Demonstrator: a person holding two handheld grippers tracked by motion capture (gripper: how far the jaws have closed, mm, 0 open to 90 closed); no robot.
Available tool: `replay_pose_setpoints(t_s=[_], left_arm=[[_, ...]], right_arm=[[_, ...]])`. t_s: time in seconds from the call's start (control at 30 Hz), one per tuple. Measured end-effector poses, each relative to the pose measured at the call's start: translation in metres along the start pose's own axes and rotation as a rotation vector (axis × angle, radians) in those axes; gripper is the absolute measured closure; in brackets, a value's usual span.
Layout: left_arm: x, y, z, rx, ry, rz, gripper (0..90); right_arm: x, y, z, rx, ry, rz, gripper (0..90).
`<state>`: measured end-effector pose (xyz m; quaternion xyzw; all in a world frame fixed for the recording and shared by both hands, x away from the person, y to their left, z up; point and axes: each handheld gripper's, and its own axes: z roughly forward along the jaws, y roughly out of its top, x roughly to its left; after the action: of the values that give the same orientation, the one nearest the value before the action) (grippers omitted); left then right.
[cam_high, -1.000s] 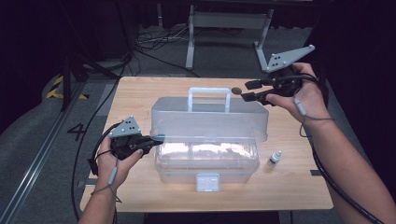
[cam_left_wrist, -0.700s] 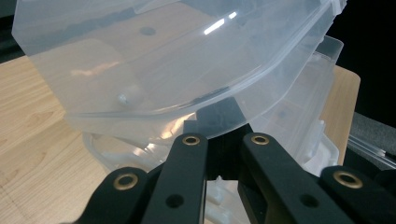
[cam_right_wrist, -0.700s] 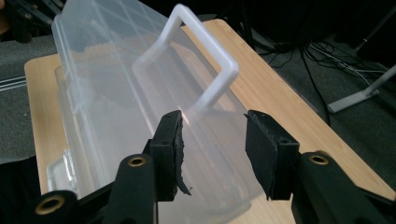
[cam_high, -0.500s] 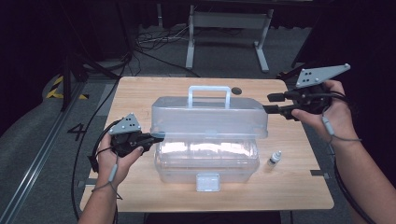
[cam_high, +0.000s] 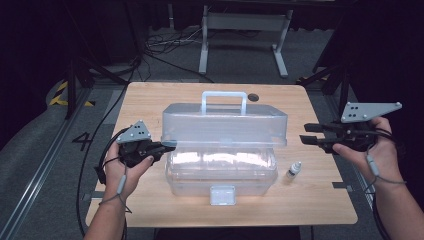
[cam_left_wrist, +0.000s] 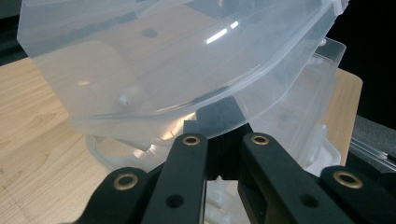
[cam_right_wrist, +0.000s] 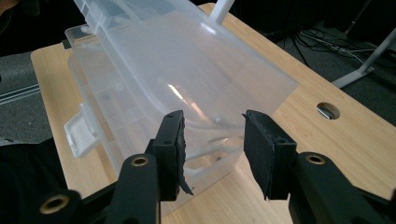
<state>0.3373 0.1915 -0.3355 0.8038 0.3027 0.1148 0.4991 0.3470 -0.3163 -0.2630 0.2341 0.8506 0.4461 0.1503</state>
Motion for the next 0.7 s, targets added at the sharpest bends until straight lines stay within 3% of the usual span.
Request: replay_pose_setpoints(t_s=[0.23,0.37,0.63,0.7], left_arm=[[0.001,0.002,0.0,-0.007,0.006,0.003,90.0],[0.001,0.002,0.0,-0.009,0.01,0.002,90.0],[0.001,0.003,0.0,-0.008,0.012,0.002,90.0],[0.002,0.003,0.0,-0.012,0.009,0.004,90.0]], right_arm=[[0.01,-0.02,0.009,-0.017,0.023,0.014,60.4],[0.018,-0.031,0.026,-0.016,0.056,0.025,62.4],[0.021,-0.039,0.052,-0.04,0.102,0.04,70.3],[0.021,-0.041,0.059,-0.051,0.113,0.05,75.9]])
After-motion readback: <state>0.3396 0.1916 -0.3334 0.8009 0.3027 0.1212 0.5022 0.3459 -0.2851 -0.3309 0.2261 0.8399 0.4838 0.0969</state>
